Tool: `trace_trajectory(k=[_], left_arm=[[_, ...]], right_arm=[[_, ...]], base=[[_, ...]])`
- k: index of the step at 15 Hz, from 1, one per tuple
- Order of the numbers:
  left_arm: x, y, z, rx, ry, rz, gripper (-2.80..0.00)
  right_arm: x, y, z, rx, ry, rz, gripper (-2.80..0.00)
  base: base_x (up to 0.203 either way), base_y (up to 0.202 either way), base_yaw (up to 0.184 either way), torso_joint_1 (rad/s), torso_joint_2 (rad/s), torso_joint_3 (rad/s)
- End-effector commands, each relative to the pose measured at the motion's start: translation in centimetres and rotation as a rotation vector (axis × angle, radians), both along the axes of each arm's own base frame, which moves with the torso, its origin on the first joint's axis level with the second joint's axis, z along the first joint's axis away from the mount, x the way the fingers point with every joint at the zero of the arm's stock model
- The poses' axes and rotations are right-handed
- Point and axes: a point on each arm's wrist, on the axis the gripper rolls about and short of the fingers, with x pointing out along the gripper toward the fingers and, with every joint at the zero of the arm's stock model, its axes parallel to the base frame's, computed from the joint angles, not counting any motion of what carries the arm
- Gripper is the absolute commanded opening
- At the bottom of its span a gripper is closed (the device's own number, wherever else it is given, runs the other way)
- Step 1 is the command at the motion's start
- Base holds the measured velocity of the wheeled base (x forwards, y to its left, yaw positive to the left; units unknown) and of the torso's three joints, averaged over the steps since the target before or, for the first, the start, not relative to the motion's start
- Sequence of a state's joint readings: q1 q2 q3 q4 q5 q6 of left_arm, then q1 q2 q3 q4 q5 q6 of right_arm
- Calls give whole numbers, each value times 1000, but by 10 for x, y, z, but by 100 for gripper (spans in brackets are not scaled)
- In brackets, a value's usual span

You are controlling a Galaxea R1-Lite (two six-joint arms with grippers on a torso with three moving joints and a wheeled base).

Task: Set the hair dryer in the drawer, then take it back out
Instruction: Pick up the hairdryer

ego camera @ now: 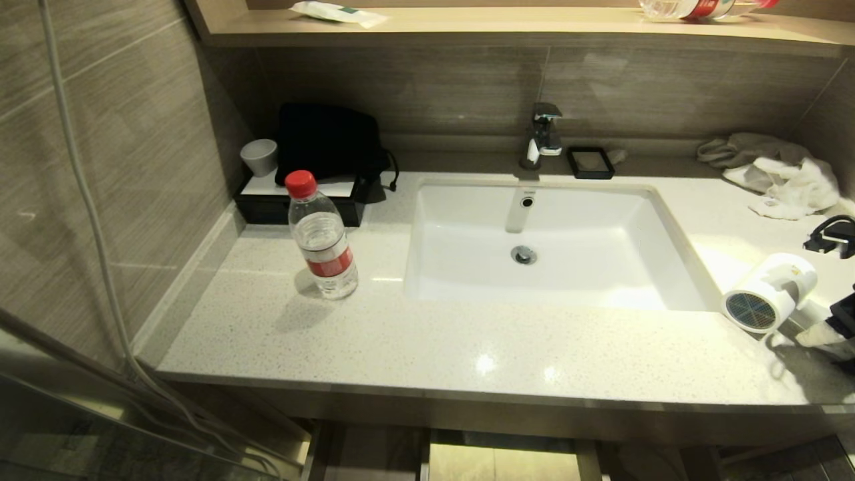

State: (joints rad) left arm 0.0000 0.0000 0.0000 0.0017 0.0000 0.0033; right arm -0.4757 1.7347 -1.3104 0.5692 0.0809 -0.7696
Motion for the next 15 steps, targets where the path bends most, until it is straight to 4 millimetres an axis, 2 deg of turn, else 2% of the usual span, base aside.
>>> trace_trajectory(k=[1,6,15], left_arm=[[0,0,0,0,0,0,-280],[0,0,0,0,0,0,-280],[0,0,0,0,0,0,-280]], right_arm=[[7,-4,-9,8,12,6,0],[15,-13,-17,42,-10,98,0],[31,-28,-30,19,-46,94,0]], base=[[0,0,0,0,0,0],[0,0,0,0,0,0],[0,0,0,0,0,0]])
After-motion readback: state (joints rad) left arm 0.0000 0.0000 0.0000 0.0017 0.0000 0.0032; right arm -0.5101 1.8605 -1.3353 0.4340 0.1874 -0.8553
